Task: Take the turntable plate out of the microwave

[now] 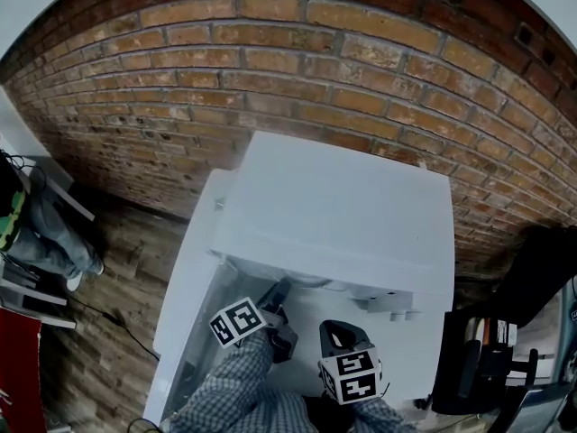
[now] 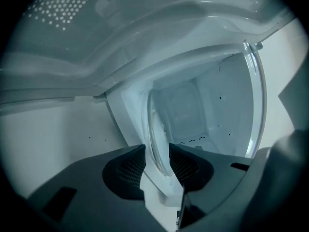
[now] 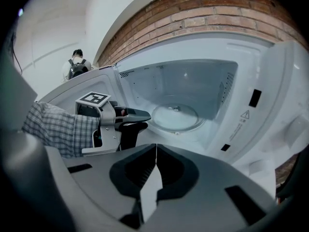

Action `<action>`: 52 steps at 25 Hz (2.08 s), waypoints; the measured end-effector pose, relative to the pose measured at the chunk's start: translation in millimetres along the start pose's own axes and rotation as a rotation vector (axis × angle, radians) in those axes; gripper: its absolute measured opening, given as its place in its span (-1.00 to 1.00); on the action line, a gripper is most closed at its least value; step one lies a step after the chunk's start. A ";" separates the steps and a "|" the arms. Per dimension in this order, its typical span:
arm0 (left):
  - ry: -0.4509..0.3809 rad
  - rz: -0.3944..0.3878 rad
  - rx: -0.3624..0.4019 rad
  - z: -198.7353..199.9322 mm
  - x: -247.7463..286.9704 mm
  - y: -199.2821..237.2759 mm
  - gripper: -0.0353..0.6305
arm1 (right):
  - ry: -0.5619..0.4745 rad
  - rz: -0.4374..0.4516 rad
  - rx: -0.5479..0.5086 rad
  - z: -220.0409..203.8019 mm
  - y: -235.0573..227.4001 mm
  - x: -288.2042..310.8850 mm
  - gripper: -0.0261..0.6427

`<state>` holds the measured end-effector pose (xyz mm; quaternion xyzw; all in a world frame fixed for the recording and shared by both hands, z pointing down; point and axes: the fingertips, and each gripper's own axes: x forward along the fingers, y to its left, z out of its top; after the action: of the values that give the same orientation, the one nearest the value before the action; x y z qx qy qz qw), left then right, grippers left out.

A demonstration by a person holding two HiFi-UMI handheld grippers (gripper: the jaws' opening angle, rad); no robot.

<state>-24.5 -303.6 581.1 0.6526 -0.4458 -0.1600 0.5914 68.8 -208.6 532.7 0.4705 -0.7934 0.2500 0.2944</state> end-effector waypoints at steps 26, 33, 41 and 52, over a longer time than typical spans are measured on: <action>-0.037 -0.017 -0.232 6.8 1.9 -0.5 -0.79 | -0.194 0.319 0.760 13.3 -1.3 46.5 -0.87; -0.023 -0.039 -0.230 5.3 0.8 -8.3 -0.79 | -0.386 0.475 1.170 26.2 -20.2 62.7 -0.86; -0.007 -0.105 -0.216 5.8 5.0 -21.2 -0.79 | -0.459 0.524 1.255 40.0 -37.6 79.0 -0.60; 0.002 -0.116 -0.217 5.0 4.9 -25.0 -0.79 | -0.579 0.399 1.363 51.9 -70.1 93.5 -0.72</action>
<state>-15.6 -312.9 558.5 0.6098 -0.3867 -0.2404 0.6487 83.5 -329.9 570.4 0.4426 -0.5793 0.5991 -0.3312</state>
